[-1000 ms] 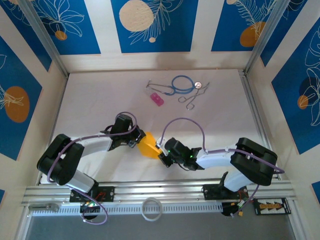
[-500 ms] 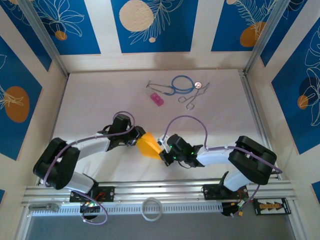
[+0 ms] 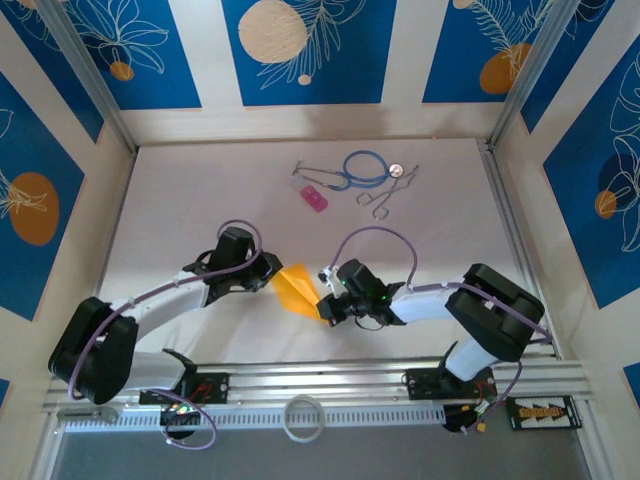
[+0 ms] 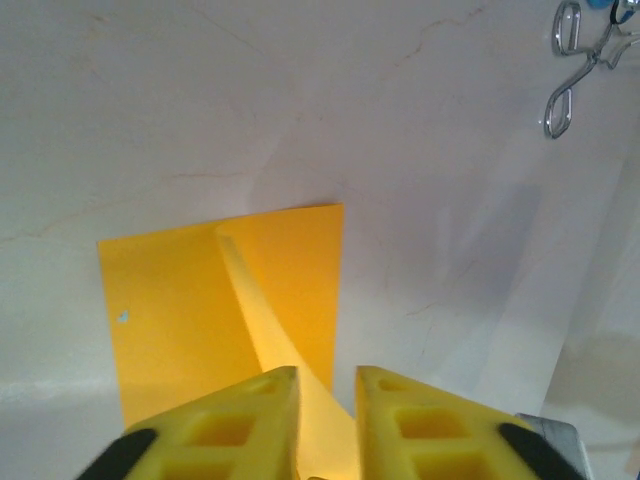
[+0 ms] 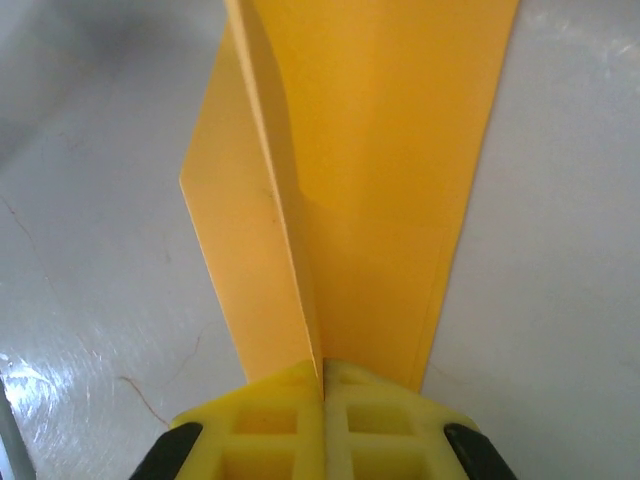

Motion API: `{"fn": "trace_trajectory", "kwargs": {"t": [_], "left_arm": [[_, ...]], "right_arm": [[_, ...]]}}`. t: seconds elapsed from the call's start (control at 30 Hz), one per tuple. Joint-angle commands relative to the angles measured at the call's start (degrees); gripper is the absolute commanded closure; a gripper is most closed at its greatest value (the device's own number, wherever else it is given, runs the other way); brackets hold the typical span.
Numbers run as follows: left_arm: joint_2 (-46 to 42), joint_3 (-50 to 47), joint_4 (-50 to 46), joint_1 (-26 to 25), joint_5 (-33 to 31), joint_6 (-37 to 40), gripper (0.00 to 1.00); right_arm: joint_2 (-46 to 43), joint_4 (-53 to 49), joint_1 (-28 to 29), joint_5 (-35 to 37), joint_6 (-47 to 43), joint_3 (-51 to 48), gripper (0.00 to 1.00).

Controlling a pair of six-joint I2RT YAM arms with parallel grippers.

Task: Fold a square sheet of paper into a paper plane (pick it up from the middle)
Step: Fourth fold the wing at the center of the table.

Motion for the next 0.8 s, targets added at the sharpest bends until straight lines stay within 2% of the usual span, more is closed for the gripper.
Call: {"fn": "trace_trajectory", "kwargs": {"t": [0.0,0.17,0.77], "left_arm": [[-0.4,-1.4,1.5,0.4,1.7,0.6,0.85],[1.7,-1.7,5.8,-0.1,4.6,0.4,0.92],[4.7,-3.1,15.3,-2.3,5.6,0.3,0.97]], "right_arm": [[1.5,-0.5,-0.4,-2.1,2.5,1.7,0.99],[3.1,-1.4,-0.7,-3.3,4.5,3.1,0.99],[4.1,-0.9,-3.7,-4.3,9.2,2.4,0.99]]}}
